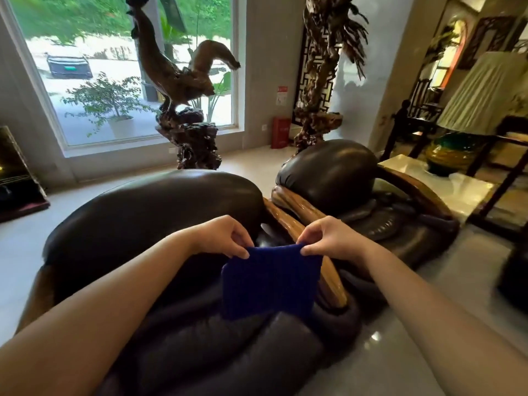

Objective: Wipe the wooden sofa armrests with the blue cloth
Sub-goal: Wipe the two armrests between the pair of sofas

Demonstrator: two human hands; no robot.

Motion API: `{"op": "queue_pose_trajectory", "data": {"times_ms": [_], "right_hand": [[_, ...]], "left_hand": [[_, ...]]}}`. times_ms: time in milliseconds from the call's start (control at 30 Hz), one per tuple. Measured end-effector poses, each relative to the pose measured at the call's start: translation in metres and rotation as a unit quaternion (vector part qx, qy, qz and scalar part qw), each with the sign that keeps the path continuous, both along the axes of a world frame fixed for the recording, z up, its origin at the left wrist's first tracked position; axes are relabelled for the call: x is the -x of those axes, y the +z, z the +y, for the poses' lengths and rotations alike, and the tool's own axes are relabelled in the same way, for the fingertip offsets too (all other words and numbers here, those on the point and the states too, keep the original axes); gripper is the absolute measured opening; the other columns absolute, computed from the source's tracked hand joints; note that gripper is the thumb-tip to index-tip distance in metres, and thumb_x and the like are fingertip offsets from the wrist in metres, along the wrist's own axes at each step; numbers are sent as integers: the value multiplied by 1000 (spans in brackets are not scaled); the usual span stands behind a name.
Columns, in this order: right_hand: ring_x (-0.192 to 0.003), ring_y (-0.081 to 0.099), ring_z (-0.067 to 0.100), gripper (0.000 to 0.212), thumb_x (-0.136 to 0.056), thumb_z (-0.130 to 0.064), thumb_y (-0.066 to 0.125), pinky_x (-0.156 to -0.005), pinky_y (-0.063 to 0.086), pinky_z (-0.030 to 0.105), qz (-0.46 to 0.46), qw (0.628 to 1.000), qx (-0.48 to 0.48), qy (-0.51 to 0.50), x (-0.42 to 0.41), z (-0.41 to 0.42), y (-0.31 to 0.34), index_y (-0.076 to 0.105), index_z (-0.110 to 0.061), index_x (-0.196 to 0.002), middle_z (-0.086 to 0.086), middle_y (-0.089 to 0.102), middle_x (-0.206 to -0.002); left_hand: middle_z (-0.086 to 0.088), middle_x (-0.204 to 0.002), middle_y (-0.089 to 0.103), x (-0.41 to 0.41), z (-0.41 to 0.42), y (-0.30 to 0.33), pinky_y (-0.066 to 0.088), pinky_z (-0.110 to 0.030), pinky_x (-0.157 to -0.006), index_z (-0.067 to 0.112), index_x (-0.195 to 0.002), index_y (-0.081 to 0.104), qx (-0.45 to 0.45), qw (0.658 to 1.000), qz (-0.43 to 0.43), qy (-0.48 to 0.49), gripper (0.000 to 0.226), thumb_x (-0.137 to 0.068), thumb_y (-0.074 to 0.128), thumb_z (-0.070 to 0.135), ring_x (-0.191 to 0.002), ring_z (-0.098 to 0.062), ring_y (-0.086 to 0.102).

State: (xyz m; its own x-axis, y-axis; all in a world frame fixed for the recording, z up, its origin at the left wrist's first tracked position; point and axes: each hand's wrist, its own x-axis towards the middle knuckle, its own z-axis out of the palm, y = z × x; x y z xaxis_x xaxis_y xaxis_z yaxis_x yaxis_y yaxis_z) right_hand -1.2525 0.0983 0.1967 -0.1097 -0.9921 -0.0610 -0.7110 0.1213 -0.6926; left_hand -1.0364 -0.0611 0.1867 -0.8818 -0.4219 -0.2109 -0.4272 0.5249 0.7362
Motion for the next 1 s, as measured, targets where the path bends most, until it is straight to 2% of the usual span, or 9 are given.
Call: {"op": "queue_pose_trajectory", "data": {"times_ms": [100,233,433,500,600,667,767,900,1000], "right_hand": [[-81,69,12,11,-77,-14,70,-73,58,31,-3,1000,-2,-9,36,19,-7,70,-20,-86,-1,72,-84],[-80,69,10,12,-78,-15,69,-73,59,31,-1,1000,-18,-24,88,27,-15,67,-22,-87,-2,71,-85],[-81,67,8,12,-78,-16,68,-72,57,26,21,998,-36,-41,175,11,-25,67,-27,-83,-8,69,-84],[-80,67,6,14,-77,-16,68,-69,57,24,11,998,-52,-43,208,0,-34,67,-28,-83,-7,69,-84],[-79,67,1,17,-76,-16,69,-67,56,21,-3,996,-82,-39,247,-16,-51,67,-32,-80,-8,69,-85],[-80,67,0,19,-76,-17,69,-66,55,21,-12,995,-92,-34,273,-31,-62,67,-35,-78,-10,69,-85],[-80,65,-3,20,-77,-19,68,-64,54,18,-18,993,-113,-16,305,-57,-81,66,-39,-77,-11,68,-85],[-82,65,2,18,-78,-17,67,-67,52,18,-21,991,-129,23,346,-97,-107,66,-36,-79,-12,67,-87],[-86,64,9,14,-79,-13,67,-74,54,27,-21,989,-137,58,387,-140,-132,69,-25,-85,-3,69,-91]], "left_hand": [[0,-79,70,47,13,-5,52,-16,-63,13,-92,71,8,1000,-12,-21,16,-77,70,9,-69,-5,65],[-3,-84,70,106,15,-9,54,-22,-69,14,-91,70,11,999,-10,-49,15,-77,70,9,-75,-10,65],[0,-87,72,193,-2,-34,57,-38,-81,21,-88,69,16,997,-1,-76,19,-76,68,6,-84,-24,68],[-3,-92,72,223,-11,-47,56,-35,-82,23,-89,68,21,997,2,-73,21,-75,69,7,-83,-18,68],[7,-85,70,258,-23,-69,55,-24,-74,25,-89,68,-7,999,-6,-51,22,-75,69,8,-75,0,64],[12,-80,68,277,-34,-81,51,-16,-67,25,-89,69,-28,999,-15,-31,22,-76,68,8,-71,5,64],[11,-81,68,302,-50,-99,50,-13,-66,19,-93,69,-37,999,-24,2,22,-76,68,5,-72,4,63],[-4,-91,70,335,-73,-119,55,-27,-78,11,-97,69,-49,996,-40,60,23,-77,66,2,-81,-11,64],[-14,-93,69,369,-92,-136,54,-39,-81,6,-99,68,-59,991,-53,105,23,-78,64,-2,-82,-21,63]]}}
